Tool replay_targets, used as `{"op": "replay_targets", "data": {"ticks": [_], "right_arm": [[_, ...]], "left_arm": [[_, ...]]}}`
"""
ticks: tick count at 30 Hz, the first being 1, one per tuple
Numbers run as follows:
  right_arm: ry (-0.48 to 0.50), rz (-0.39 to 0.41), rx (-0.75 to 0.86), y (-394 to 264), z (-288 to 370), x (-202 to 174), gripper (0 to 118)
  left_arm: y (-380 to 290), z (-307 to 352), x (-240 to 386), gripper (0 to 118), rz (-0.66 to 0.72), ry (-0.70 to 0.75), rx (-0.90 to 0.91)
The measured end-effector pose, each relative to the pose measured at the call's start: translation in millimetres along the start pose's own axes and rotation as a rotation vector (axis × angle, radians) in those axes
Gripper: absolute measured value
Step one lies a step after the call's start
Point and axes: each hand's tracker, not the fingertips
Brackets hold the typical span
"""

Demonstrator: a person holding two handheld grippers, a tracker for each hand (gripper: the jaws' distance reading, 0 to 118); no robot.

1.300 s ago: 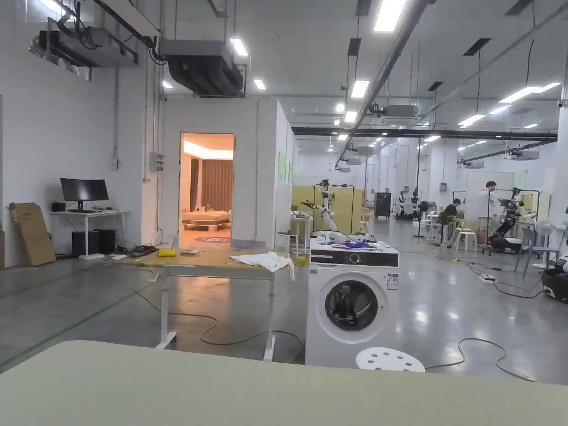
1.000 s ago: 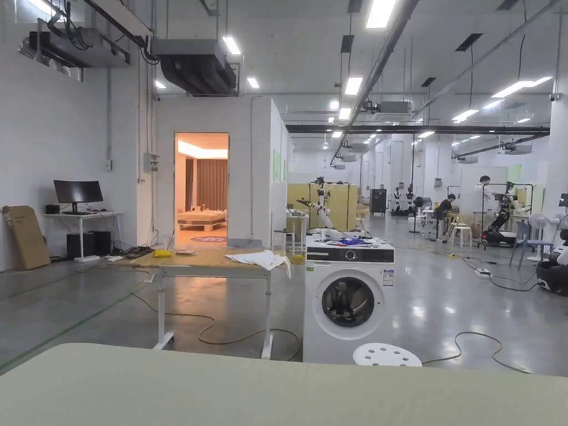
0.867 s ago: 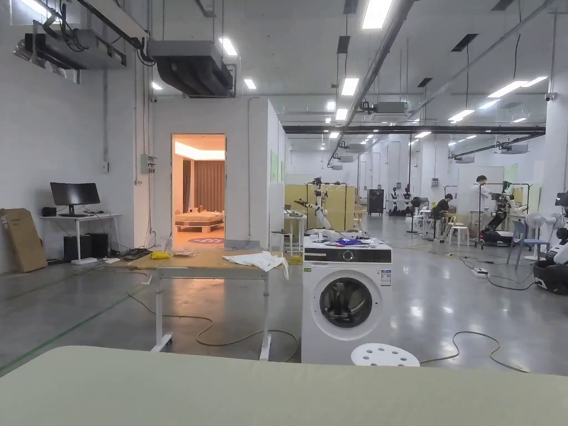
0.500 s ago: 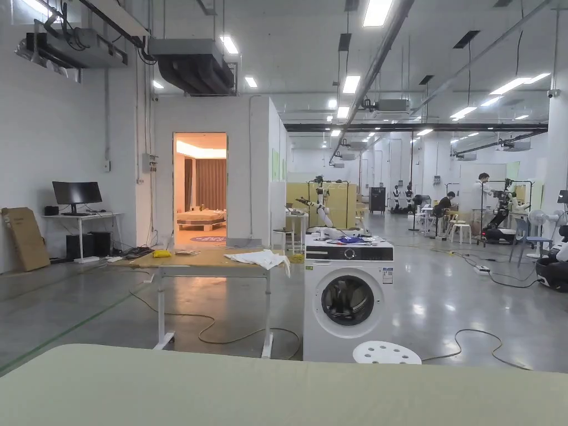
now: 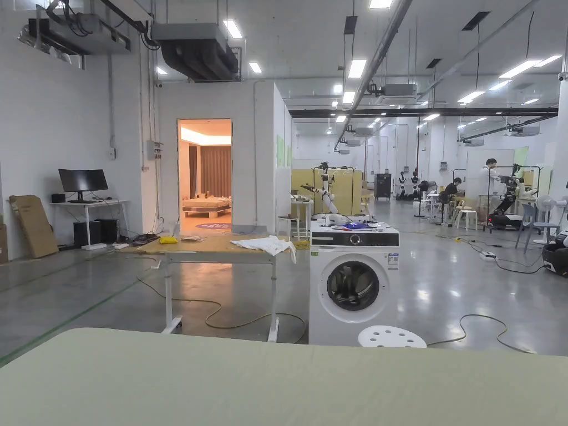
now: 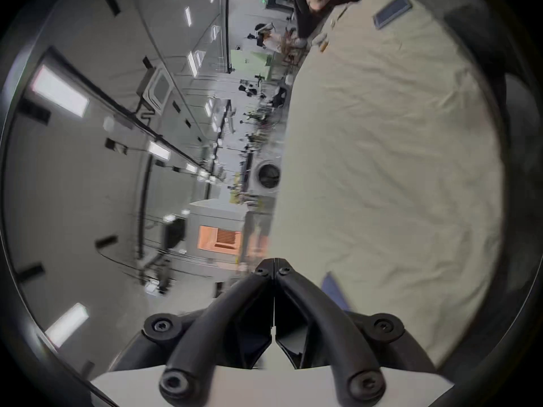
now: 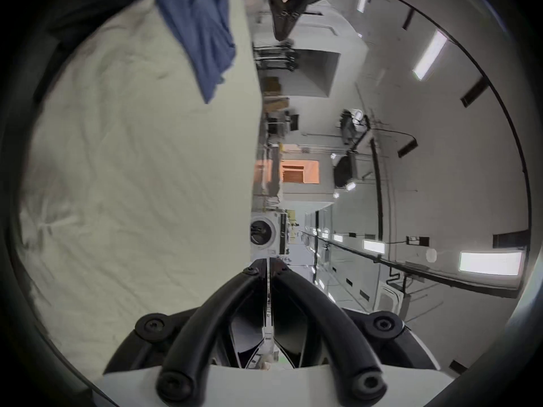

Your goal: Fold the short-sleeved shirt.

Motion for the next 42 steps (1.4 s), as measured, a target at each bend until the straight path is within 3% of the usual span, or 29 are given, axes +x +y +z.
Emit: {"op": "replay_targets", "data": {"ticks": [4, 6, 9, 11, 14, 16, 18, 19, 24, 30, 34, 42], "right_arm": [[-0.043, -0.258, -0.052, 2, -3, 15, 1], [-0.063, -0.463, -0.07, 0, -4, 36, 1], [-0.101, -0.824, -0.066, -13, -1, 69, 1], [-0.132, -1.008, -0.062, -38, 0, 85, 1], [-0.126, -1.304, -0.063, -54, 1, 82, 1], [-0.067, -1.531, -0.015, -66, 2, 77, 1], [-0.022, -1.689, 0.026, -75, 2, 74, 1], [-0.022, -1.719, 0.026, -76, 2, 74, 1], [-0.065, -1.59, -0.01, -68, 4, 75, 1], [-0.06, -1.597, 0.015, -62, 6, 76, 1], [-0.058, -1.558, 0.033, -51, 1, 78, 1], [0.043, -1.595, 0.143, -17, -24, 80, 1]], "left_arm": [[3, 6, -26, 0, 0.286, 0.097, 0.005], [2, 9, -48, 0, 0.456, 0.163, 0.026], [-16, 23, -94, 0, 0.848, 0.198, 0.125], [-34, 30, -109, 0, 1.081, 0.192, 0.194], [-43, 33, -105, 0, 1.131, 0.234, 0.204], [-42, 34, -101, 0, 1.168, 0.207, 0.168], [-39, 33, -98, 0, 1.163, 0.173, 0.182], [-37, 33, -96, 0, 1.155, 0.176, 0.18], [-32, 31, -96, 0, 1.156, 0.174, 0.181], [-31, 28, -96, 0, 1.168, 0.172, 0.183], [-41, 33, -98, 0, 1.206, 0.188, 0.168], [-78, 63, -94, 0, 1.268, 0.284, 0.039]]}}
